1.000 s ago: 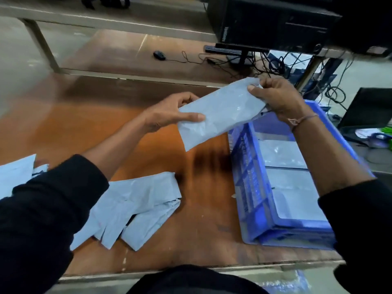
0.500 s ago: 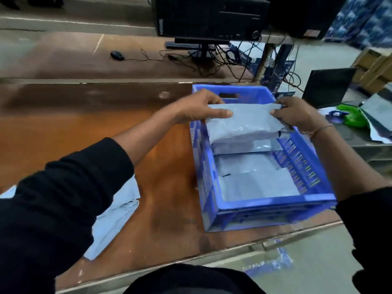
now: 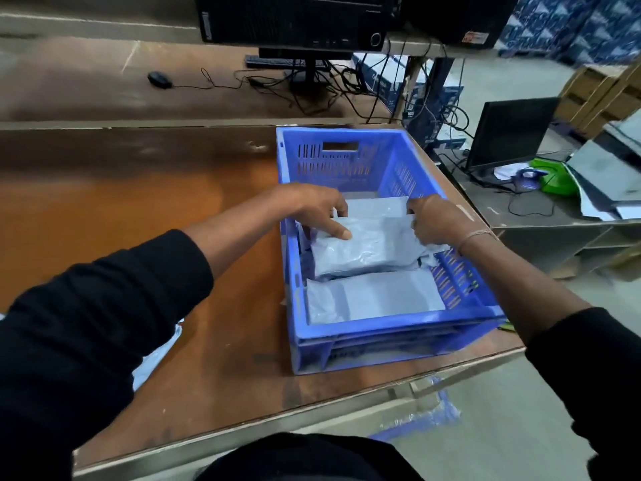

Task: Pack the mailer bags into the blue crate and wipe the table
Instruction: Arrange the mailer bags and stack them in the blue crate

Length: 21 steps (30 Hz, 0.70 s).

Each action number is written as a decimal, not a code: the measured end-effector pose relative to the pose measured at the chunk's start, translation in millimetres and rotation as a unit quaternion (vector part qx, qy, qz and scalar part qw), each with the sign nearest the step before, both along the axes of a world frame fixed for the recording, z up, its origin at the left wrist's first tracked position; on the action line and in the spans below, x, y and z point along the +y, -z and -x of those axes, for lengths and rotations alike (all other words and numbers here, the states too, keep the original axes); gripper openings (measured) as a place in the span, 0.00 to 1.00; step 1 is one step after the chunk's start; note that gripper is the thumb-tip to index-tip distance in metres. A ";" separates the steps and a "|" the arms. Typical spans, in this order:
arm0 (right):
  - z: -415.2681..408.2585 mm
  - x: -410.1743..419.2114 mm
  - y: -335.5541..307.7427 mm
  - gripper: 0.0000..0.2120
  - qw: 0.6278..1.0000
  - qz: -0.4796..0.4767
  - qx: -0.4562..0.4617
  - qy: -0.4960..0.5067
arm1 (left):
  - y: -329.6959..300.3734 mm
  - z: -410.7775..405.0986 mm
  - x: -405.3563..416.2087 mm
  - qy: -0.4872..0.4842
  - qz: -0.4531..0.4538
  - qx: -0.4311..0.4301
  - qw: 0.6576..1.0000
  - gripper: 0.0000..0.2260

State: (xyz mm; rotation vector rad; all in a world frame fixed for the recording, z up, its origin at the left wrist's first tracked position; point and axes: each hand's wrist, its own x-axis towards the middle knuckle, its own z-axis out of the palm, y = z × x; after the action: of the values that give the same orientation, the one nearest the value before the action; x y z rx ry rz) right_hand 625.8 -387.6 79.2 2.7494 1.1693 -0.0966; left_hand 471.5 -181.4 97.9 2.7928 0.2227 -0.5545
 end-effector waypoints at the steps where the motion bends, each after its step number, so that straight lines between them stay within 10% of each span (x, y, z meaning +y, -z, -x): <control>1: 1.3 -0.3 2.5 0.16 1.000 0.006 -0.009 -0.008 | 1.6 -0.2 -1.9 0.002 -0.016 0.008 1.000 0.30; 11: 0.9 -5.0 -14.1 0.20 0.995 -0.051 -0.011 -0.084 | 9.5 9.9 -14.8 0.026 -0.083 -0.100 0.991 0.30; 21: 16.8 -8.1 -11.6 0.20 0.974 -0.029 0.180 -0.133 | 21.7 20.8 -19.6 0.015 -0.036 -0.050 0.998 0.32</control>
State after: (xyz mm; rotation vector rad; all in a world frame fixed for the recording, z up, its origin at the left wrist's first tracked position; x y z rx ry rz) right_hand 609.0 -395.7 90.7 2.6644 1.6411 -0.5576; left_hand 450.7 -201.0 76.2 2.8897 0.1820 -0.4190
